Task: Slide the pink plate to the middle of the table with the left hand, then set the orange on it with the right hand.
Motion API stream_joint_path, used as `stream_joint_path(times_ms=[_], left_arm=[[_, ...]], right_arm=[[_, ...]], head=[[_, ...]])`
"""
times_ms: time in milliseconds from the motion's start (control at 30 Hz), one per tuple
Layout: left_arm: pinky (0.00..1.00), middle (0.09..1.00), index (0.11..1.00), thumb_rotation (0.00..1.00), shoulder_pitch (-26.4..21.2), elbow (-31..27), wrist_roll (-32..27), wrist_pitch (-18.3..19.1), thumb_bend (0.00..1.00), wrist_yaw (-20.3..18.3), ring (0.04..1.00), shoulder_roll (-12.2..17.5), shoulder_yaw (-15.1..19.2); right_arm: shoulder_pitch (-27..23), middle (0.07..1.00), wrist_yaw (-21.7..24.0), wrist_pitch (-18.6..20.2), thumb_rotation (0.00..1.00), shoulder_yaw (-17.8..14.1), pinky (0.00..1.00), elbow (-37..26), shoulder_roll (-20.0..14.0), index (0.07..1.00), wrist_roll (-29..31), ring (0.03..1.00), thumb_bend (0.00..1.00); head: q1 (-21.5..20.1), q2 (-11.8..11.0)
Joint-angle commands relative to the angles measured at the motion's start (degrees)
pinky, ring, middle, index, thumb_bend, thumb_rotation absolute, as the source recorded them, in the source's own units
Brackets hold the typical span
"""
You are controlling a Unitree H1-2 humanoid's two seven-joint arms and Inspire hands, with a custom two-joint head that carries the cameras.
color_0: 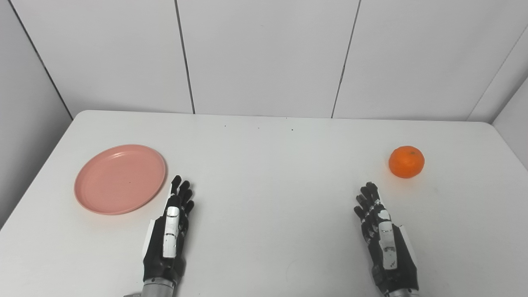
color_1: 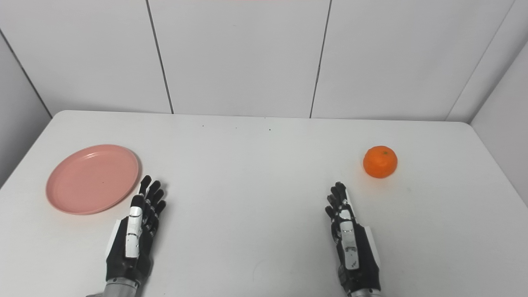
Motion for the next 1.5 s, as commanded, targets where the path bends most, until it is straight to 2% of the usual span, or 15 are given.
stream_joint_path(times_ms=[0,333,867,1000,1233,1467], left_arm=[[1.00,1.000,1.000,1.00,1.8,-1.3,-0.5,-0.3,0.71,-0.6,1.000,1.0,-0.1],[1.00,1.000,1.000,1.00,1.8,-1.4,-0.9,0.1,0.71,-0.7,1.000,0.9,0.1],[1.00,1.000,1.000,1.00,1.7,-1.1,-1.8,0.3,0.70,-1.0,1.000,1.0,0.1],[1.00,1.000,1.000,1.00,1.9,-0.9,-1.2,0.2,0.69,-0.7,1.000,0.5,-0.2],[1.00,1.000,1.000,1.00,2.0,0.2,0.8,-0.5,0.72,0.4,1.000,-1.1,-1.7],[1.00,1.000,1.000,1.00,1.9,1.4,2.8,-1.8,0.67,1.7,1.000,-2.3,-3.5]], right_arm=[[0.5,0.990,0.6,-1.8,1.00,0.0,1.00,1.3,-0.2,0.988,0.4,1.000,0.83],[0.1,0.981,1.0,-2.2,1.00,0.7,1.00,1.8,0.0,0.980,0.5,1.000,0.80],[-1.4,0.985,1.5,-5.3,1.00,1.1,1.00,5.5,0.3,0.983,0.0,1.000,0.80],[-1.5,0.984,1.8,-6.1,1.00,0.7,1.00,6.1,-0.1,0.982,0.2,1.000,0.79],[-1.4,1.000,3.5,-6.8,1.00,-0.2,1.00,7.3,-1.9,1.000,1.8,1.000,0.82],[-1.7,1.000,4.3,-8.5,1.00,-1.2,1.00,9.4,-3.4,1.000,3.5,1.000,0.82]], head=[[0.1,0.0],[0.1,0.1],[0.2,-0.6],[2.1,-1.6],[8.0,-3.7],[12.0,-5.5]])
